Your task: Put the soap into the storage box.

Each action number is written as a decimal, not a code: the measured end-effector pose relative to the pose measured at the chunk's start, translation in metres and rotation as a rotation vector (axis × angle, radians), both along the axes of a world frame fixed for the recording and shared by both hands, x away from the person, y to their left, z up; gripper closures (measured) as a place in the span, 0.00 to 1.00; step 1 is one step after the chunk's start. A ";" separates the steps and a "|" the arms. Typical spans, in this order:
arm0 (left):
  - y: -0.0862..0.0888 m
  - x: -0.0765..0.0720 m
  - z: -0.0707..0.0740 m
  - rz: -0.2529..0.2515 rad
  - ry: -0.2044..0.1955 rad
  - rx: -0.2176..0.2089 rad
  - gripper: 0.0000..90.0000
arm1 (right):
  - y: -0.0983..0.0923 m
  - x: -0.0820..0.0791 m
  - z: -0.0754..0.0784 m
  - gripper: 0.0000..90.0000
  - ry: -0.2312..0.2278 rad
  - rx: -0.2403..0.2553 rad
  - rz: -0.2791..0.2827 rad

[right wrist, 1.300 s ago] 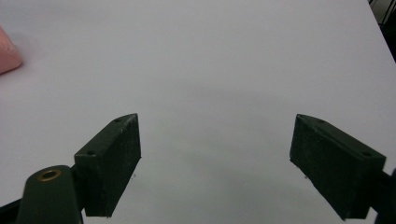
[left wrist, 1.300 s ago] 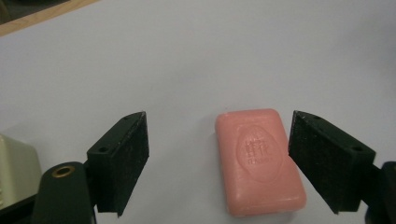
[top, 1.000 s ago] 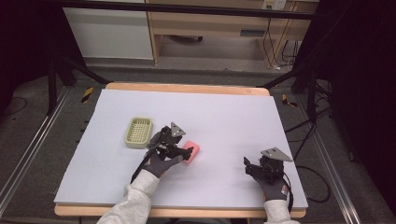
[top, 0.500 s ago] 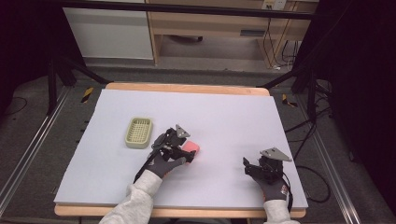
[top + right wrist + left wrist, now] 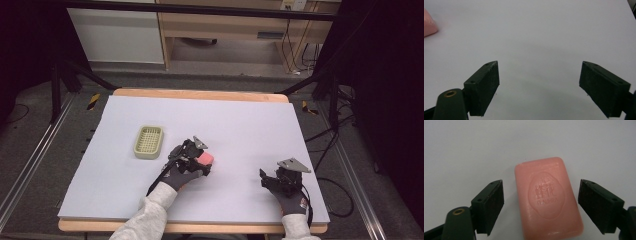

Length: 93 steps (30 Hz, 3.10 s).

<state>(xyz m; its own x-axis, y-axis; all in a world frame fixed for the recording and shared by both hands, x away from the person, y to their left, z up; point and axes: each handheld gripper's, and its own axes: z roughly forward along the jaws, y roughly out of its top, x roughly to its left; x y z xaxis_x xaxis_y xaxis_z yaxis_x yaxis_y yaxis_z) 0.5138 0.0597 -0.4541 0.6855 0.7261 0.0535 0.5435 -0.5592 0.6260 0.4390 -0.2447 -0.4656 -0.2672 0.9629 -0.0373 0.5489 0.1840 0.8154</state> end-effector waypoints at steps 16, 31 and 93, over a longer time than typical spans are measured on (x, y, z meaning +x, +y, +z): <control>-0.004 0.003 -0.009 0.009 0.052 0.008 0.30 | 0.000 0.000 0.000 0.18 0.005 0.000 0.000; -0.004 0.005 -0.012 0.021 0.079 0.008 0.38 | 0.001 0.001 -0.001 0.18 0.008 -0.005 -0.001; 0.055 -0.019 0.042 0.052 -0.003 -0.055 0.41 | -0.001 0.001 -0.001 0.18 0.005 -0.008 -0.003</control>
